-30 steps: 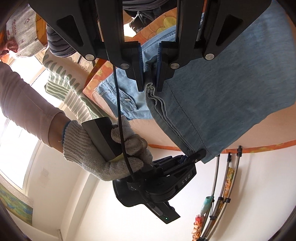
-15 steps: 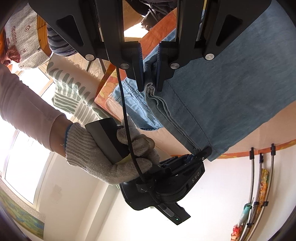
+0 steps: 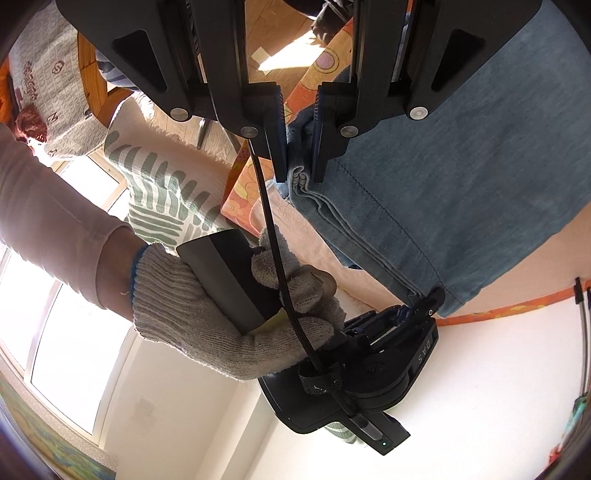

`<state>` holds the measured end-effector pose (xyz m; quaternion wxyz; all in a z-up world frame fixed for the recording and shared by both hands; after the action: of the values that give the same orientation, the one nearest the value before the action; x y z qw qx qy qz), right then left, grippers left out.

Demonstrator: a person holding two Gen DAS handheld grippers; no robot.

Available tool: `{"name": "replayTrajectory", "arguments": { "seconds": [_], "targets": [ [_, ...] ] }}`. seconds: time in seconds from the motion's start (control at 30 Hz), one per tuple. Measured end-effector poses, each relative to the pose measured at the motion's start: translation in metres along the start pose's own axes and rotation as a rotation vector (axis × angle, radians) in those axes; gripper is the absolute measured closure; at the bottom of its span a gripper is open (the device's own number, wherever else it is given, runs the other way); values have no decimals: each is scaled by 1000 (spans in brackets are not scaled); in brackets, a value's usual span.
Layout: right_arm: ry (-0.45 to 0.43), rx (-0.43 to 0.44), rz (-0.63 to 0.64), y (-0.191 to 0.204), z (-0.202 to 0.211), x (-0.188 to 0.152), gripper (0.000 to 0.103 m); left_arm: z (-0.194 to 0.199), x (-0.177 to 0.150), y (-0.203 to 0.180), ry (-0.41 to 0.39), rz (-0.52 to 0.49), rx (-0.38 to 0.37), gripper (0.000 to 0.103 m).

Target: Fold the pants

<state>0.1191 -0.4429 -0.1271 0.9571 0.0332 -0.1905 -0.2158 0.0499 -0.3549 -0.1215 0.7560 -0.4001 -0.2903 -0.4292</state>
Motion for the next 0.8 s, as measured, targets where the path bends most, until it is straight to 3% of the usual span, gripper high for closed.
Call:
{"name": "replayTrajectory", "arguments": {
  "seconds": [0.47, 0.8],
  "targets": [
    [8, -9, -103, -67, -7, -26, 100, -54, 0, -22, 72, -40, -53, 92],
    [21, -54, -82, -68, -25, -29, 97, -65, -4, -19, 129, -13, -49, 89]
  ]
}}
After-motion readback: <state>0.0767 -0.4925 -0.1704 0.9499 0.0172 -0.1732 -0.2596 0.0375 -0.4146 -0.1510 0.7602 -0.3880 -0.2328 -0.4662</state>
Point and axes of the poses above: each gripper's, at about its wrist camera, not at the fingertips, and z roughly against the way its jaws point, y to its left, x to its top, the point moved 4 cm from there along -z, roughly the way its jaws point, and after that the axes turned 1 degree about -y, right-handed, at the moved point
